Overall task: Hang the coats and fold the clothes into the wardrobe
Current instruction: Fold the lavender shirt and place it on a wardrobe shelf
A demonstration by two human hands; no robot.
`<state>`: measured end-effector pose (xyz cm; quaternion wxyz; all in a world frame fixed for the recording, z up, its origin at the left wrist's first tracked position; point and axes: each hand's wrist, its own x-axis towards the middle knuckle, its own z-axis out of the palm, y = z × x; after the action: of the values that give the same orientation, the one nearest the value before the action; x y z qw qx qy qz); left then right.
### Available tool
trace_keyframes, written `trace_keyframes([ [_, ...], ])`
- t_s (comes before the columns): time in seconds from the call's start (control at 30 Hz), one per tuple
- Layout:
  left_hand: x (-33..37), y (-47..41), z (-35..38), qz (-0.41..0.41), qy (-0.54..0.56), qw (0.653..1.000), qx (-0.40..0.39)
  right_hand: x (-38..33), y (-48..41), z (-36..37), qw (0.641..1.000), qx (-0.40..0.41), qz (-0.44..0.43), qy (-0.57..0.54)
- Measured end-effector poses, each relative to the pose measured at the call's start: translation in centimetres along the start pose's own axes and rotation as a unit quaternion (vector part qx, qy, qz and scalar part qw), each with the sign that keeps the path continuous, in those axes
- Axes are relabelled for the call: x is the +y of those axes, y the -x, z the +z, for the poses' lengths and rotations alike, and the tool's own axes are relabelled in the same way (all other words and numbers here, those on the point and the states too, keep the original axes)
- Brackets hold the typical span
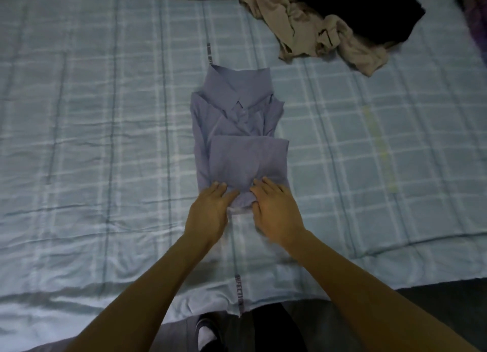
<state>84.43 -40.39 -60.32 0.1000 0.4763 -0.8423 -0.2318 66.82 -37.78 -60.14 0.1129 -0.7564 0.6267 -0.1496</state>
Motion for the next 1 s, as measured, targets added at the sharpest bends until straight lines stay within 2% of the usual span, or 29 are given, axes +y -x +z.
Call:
trace_keyframes([
  [0.07, 0.8, 0.9, -1.8, -0.028, 0.037, 0.997, -0.066, -0.4, 0.9, -0.9, 0.999, -0.026, 0.011, -0.045],
  [0.13, 2.0, 1.5, -4.2, -0.052, 0.044, 0.985, -0.161, -1.3, 1.7, -2.9, 0.991, -0.103, 0.026, -0.078],
  [0.23, 3.6, 1.3, -7.8, -0.064, 0.045, 0.94, -0.331, -2.9, 2.2, -6.4, 0.977, -0.2, 0.025, -0.064],
  [0.3, 3.8, 0.3, -10.5, -0.064, 0.081, 0.921, -0.375, -3.8, 1.2, -8.6, 0.975, -0.212, 0.017, -0.06],
  [0.33, 3.4, -0.6, -11.7, -0.059, 0.084, 0.927, -0.36, -4.1, 0.3, -9.6, 0.98, -0.19, 0.022, -0.054],
  [0.4, 2.9, -2.5, -13.8, -0.067, 0.065, 0.959, -0.269, -4.4, -2.1, -11.1, 0.998, -0.058, 0.015, -0.006],
  [0.47, 2.7, -4.4, -15.3, -0.078, 0.038, 0.995, -0.057, -4.2, -5.1, -12.2, 0.994, 0.091, 0.013, 0.051],
  [0.53, 2.8, -5.8, -16.3, -0.069, 0.031, 0.984, 0.162, -3.9, -7.5, -12.3, 0.982, 0.168, 0.035, 0.079],
  [0.57, 2.6, -6.3, -16.3, -0.061, 0.031, 0.972, 0.226, -3.6, -8.3, -12.0, 0.98, 0.175, 0.05, 0.073],
  [0.6, 2.4, -6.6, -16.0, -0.054, 0.029, 0.966, 0.251, -3.4, -8.8, -11.4, 0.981, 0.173, 0.062, 0.06],
  [0.73, 0.7, -6.1, -11.8, -0.031, 0.02, 0.981, 0.192, -2.5, -7.8, -6.9, 0.996, 0.081, 0.027, 0.03],
  [0.87, -1.7, -4.8, -5.8, -0.005, -0.024, 0.998, 0.058, -0.2, -6.0, -2.4, 0.998, -0.048, -0.005, 0.036],
  [1.0, -3.2, -4.6, -1.2, -0.006, -0.121, 0.992, -0.037, 1.7, -5.5, 0.2, 0.992, -0.094, -0.028, 0.074],
])
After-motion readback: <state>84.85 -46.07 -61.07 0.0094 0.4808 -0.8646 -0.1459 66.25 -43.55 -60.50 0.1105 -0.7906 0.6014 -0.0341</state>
